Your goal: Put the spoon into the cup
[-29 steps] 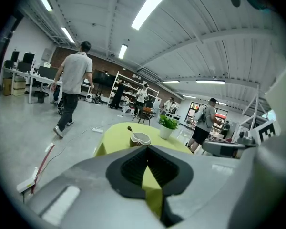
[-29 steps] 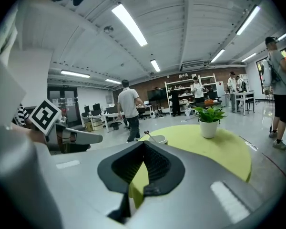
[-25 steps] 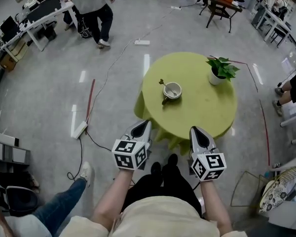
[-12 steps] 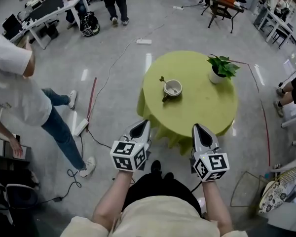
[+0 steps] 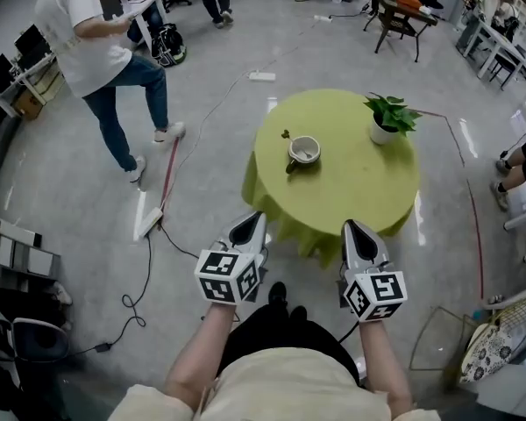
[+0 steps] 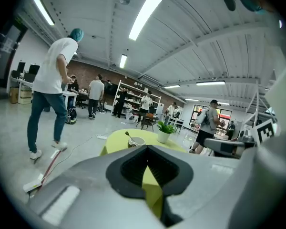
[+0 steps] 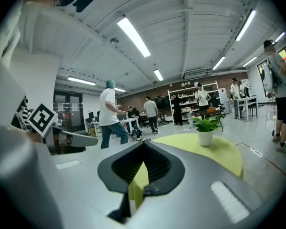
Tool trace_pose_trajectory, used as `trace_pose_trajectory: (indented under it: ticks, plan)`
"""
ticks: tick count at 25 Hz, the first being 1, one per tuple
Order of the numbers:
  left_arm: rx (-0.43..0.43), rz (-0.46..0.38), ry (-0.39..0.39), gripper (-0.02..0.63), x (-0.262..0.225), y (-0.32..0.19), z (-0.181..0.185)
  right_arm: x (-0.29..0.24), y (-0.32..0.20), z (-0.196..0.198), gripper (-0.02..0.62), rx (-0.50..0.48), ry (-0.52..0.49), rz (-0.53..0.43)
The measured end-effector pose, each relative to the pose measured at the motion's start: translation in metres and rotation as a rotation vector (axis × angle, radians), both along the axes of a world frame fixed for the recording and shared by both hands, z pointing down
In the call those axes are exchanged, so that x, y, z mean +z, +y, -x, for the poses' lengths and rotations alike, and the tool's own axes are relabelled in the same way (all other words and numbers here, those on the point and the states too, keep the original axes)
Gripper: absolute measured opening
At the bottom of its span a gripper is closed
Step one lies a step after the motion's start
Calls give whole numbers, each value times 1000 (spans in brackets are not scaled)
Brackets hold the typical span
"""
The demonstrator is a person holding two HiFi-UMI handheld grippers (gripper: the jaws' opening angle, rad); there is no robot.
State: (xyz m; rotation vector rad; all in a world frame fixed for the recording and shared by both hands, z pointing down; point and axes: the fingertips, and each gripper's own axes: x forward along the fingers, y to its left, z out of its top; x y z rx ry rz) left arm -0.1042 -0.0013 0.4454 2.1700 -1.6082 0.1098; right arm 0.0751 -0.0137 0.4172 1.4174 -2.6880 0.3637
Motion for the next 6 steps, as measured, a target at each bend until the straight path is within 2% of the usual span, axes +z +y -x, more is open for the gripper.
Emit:
trace_pose_trajectory:
  ticks: [6]
  plan:
    - [-14, -6, -6, 2, -5, 23, -14, -4, 19, -16, -2, -6, -10, -11]
